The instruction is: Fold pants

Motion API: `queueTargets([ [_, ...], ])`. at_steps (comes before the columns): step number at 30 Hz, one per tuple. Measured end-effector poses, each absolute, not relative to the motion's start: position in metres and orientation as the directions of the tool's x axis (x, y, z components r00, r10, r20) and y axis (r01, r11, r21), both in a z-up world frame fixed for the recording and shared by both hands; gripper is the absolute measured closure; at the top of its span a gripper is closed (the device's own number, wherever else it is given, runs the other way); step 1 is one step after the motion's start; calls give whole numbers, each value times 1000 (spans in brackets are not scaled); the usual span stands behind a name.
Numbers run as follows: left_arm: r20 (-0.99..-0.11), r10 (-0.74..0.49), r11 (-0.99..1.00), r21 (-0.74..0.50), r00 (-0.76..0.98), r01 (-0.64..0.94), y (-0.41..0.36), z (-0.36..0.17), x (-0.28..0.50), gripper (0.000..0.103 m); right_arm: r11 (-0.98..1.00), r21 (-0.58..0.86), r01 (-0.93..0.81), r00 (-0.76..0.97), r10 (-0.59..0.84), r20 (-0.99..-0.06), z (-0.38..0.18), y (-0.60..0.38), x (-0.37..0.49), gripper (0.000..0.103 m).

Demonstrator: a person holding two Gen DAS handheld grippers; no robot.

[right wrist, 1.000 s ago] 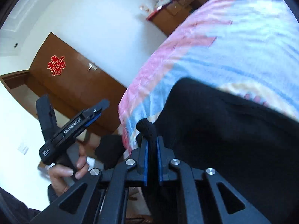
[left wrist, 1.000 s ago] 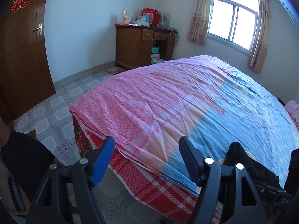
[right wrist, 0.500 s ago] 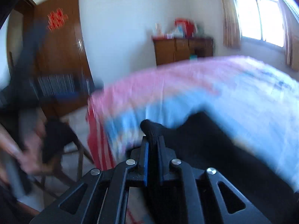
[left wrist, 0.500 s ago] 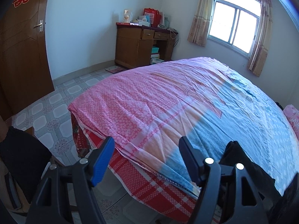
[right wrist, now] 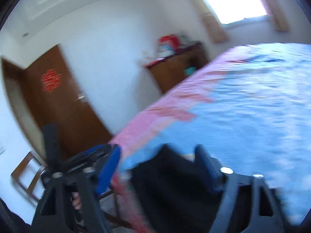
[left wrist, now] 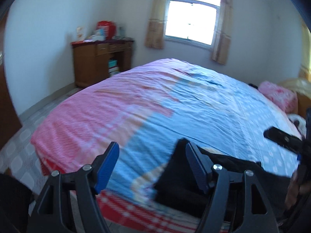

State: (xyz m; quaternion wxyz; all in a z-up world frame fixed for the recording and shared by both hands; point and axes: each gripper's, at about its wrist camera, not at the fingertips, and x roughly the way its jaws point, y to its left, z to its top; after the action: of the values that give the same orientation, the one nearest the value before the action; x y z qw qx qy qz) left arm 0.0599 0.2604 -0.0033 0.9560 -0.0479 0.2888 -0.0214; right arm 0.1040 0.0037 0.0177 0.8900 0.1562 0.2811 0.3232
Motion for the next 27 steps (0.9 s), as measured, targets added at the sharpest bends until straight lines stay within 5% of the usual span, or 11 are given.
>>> queueTargets([
  [4,-607,-105,994,-83,788,68,228,-20,75,30,847,342,-406,642,531,-552,8,-33,104,71],
  [7,-673,-94,995,-88,734,47,222,-43,85,30,818,357,-451,553,570,-608,-9,-34,92,71],
  [10,-724,-82,995,-99,685,14,225,-64,89,30,902,280,-330,493,417,-764,-49,-35,103,74],
  [11,-711,-82,996,-89,699,26,224,-68,86,28,906,336,-258,487,422,-765,-67,-48,114,92],
  [13,-705,-48,999,-25,708,43,219,-70,82,27,906,372,-203,545,420,-725,-68,-64,125,103],
  [19,-671,-25,999,2,741,35,227,-37,79,28,869,468,-161,578,467,-669,-63,-80,141,100],
  [23,-640,-93,993,-8,763,115,211,-13,93,22,869,381,-315,674,488,-555,-20,-68,98,100],
  [27,-659,-52,981,106,750,161,178,-25,136,22,825,369,-427,583,564,-586,-23,-30,86,100],
])
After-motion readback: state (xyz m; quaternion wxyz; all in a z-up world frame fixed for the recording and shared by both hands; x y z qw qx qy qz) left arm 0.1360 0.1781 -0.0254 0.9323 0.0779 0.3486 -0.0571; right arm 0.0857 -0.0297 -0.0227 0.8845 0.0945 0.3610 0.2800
